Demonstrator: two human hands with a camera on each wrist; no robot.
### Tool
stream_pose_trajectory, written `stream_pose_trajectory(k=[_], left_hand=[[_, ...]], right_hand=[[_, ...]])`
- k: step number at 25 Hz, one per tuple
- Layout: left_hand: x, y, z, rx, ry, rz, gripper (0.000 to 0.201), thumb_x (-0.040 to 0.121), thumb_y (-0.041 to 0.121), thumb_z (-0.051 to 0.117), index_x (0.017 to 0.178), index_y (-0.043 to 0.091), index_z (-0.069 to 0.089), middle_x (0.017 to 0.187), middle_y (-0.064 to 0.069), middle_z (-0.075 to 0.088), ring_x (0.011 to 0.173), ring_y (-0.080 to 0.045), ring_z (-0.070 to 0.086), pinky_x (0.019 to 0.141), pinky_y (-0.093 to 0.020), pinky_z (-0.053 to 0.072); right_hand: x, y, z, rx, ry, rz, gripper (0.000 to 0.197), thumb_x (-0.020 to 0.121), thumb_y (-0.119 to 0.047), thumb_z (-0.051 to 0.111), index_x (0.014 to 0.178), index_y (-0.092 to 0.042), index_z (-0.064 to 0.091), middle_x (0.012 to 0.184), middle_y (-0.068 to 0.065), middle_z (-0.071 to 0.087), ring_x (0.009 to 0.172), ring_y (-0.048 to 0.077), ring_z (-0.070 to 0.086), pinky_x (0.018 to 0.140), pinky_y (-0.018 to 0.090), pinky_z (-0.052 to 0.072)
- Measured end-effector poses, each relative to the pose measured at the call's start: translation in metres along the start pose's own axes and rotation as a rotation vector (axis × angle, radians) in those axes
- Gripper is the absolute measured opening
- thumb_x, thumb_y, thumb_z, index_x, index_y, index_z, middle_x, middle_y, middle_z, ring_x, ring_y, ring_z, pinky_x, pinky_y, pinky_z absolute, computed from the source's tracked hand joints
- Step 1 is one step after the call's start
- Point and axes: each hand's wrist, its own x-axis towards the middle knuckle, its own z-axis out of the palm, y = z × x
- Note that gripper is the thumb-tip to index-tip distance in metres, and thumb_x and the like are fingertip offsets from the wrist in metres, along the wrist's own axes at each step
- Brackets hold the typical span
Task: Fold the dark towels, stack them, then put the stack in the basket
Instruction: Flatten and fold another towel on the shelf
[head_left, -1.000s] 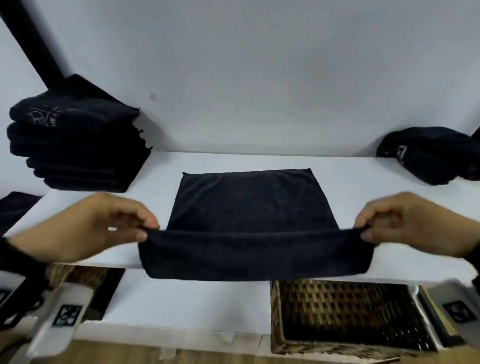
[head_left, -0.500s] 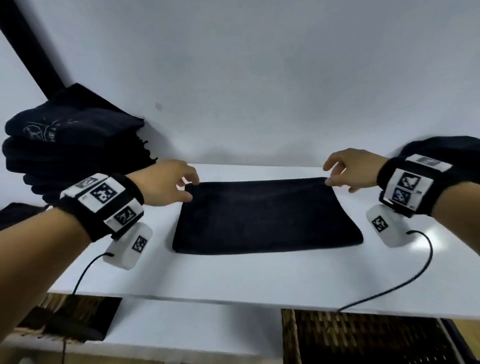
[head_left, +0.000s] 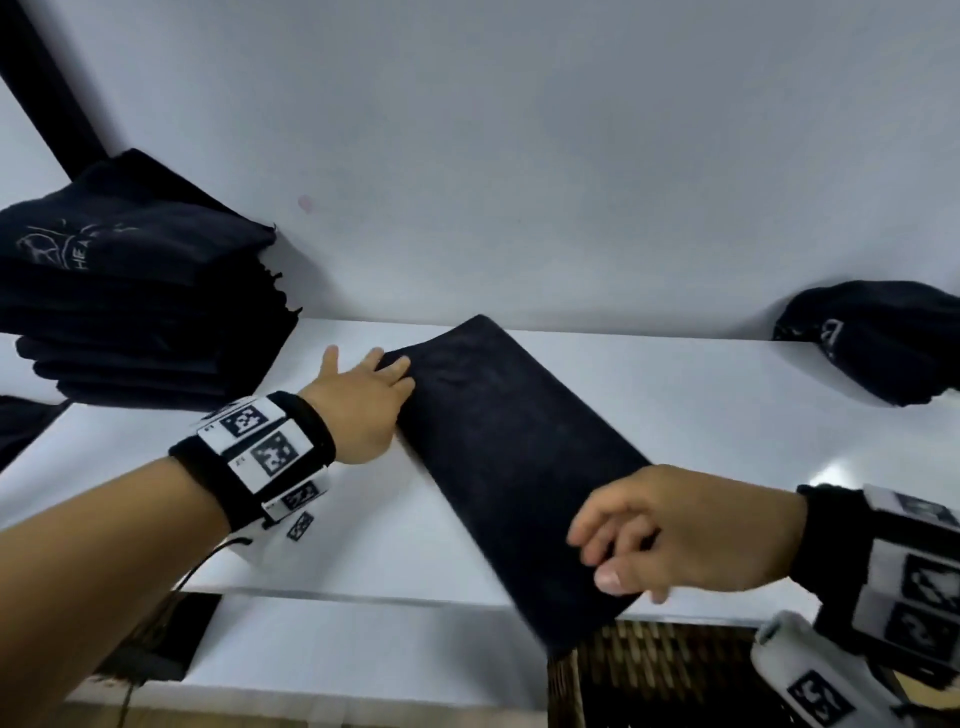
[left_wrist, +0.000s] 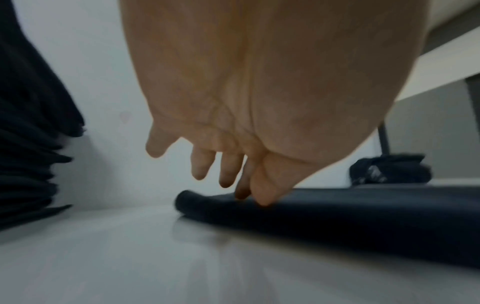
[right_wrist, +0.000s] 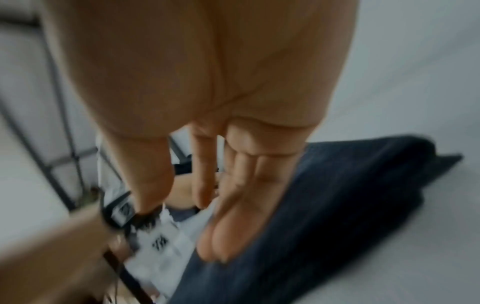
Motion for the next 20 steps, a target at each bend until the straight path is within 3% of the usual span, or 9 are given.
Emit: stream_pose_trajectory(k=[3,6,7,10,13,15,17,18,20], left_hand=[[-0.038,0.039,-0.003,-0.220,0.168,0.271,0.062,0.086,0.027,0.034,0.148,0.025,0.030,0.160,0.003,0.017,0.148,-0.015,0.014,0.118,-0.046,0.015],[-0.082,0.083,0.025,-0.196,0.055,0.460,0.079,0.084,0.036,0.050,0.153,0.031,0.011,0.162,0.009,0.000,0.150,-0.014,-0.007,0.121,-0.043,0.001],[-0.086,0.091,0.039,-0.134,0.098,0.449,0.085,0.081,0.037,0.059,0.152,0.029,0.013,0.162,0.006,0.005,0.150,-0.020,-0.002,0.120,-0.047,0.007],[-0.087,0.099,0.049,-0.008,0.138,0.383,0.078,0.060,0.036,0.079,0.128,0.021,0.044,0.144,-0.004,0.049,0.133,-0.036,0.046,0.101,-0.053,0.045],[-0.086,0.097,0.043,-0.086,0.255,0.397,0.059,0.058,0.028,0.075,0.110,0.023,0.047,0.130,-0.001,0.059,0.123,-0.035,0.055,0.096,-0.052,0.050],[-0.090,0.089,0.038,-0.372,0.289,0.434,0.034,0.079,0.033,0.055,0.111,0.024,0.052,0.127,0.007,0.059,0.133,-0.024,0.047,0.110,-0.049,0.037],[-0.098,0.079,0.036,-0.657,0.255,0.444,0.033,0.089,0.040,0.040,0.111,0.023,0.058,0.112,0.012,0.064,0.124,-0.014,0.054,0.114,-0.040,0.033],[-0.103,0.076,0.034,-0.749,0.275,0.442,0.028,0.091,0.039,0.044,0.105,0.022,0.061,0.095,0.011,0.066,0.102,-0.012,0.063,0.105,-0.038,0.043],[-0.109,0.068,0.029,-0.939,0.310,0.418,0.014,0.092,0.030,0.057,0.082,0.021,0.060,0.066,0.009,0.056,0.060,-0.008,0.051,0.067,-0.032,0.050]], right_hand=[[-0.001,0.011,-0.012,-0.173,0.275,-0.138,0.020,0.085,-0.026,0.071,0.105,-0.028,0.067,0.099,-0.014,0.070,0.088,0.003,0.066,0.078,0.020,0.051],[-0.002,0.034,-0.010,-0.579,0.238,-0.042,0.055,0.082,-0.052,0.066,0.132,-0.037,0.051,0.136,-0.020,0.046,0.122,-0.001,0.045,0.102,0.020,0.038],[-0.003,0.037,-0.005,-0.601,0.172,-0.004,0.071,0.077,-0.060,0.065,0.140,-0.036,0.042,0.145,-0.019,0.035,0.130,0.001,0.037,0.107,0.018,0.032],[-0.010,0.034,0.017,-0.764,0.115,0.005,0.105,0.068,-0.069,0.066,0.153,-0.031,0.017,0.157,-0.014,0.012,0.141,0.008,0.022,0.113,0.021,0.024],[-0.011,0.028,0.035,-0.869,0.197,-0.034,0.083,0.076,-0.051,0.062,0.147,-0.025,0.027,0.148,-0.002,0.031,0.127,0.019,0.042,0.103,0.031,0.040],[-0.012,0.025,0.041,-0.940,0.183,-0.075,0.058,0.071,-0.044,0.062,0.125,-0.026,0.051,0.120,-0.004,0.056,0.098,0.018,0.058,0.081,0.032,0.052],[-0.017,0.025,0.041,-0.878,0.265,-0.181,0.036,0.063,-0.041,0.060,0.097,-0.032,0.063,0.091,-0.013,0.063,0.076,0.011,0.060,0.063,0.026,0.053],[-0.019,0.024,0.038,-0.781,0.288,-0.239,0.029,0.064,-0.040,0.057,0.091,-0.034,0.064,0.087,-0.017,0.063,0.076,0.006,0.060,0.063,0.023,0.052],[-0.023,0.013,0.029,-0.514,0.332,-0.323,0.019,0.074,-0.037,0.056,0.090,-0.034,0.066,0.088,-0.019,0.064,0.081,0.001,0.059,0.068,0.014,0.047]])
